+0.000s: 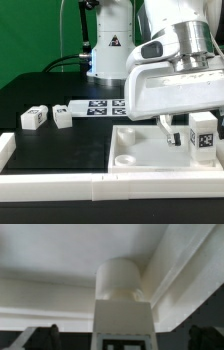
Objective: Assemble one leg
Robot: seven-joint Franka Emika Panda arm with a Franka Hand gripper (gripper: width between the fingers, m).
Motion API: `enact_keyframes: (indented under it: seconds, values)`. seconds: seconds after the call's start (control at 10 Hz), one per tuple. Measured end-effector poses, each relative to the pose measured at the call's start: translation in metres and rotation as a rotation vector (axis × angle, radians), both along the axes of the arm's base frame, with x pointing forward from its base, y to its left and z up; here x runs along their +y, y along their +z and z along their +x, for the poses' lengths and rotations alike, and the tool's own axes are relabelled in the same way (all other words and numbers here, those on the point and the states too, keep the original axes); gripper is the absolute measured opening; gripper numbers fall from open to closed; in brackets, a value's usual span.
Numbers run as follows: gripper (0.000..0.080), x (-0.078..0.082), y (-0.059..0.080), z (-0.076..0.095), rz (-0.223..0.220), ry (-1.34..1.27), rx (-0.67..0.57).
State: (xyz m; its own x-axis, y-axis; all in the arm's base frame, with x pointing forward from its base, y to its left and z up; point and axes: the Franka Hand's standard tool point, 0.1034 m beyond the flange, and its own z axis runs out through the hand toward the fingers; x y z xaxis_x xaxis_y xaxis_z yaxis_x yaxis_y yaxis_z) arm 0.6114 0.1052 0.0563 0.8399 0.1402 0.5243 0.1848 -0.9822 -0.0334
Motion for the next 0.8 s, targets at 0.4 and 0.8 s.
enact_keyframes:
  seconds: [0.4,0.8]
  values:
    - [0.0649,0.000,0.035,0.011,0.003,0.004,0.001]
    - [0.0649,0.011,0.029,0.006,0.025,0.036,0.178]
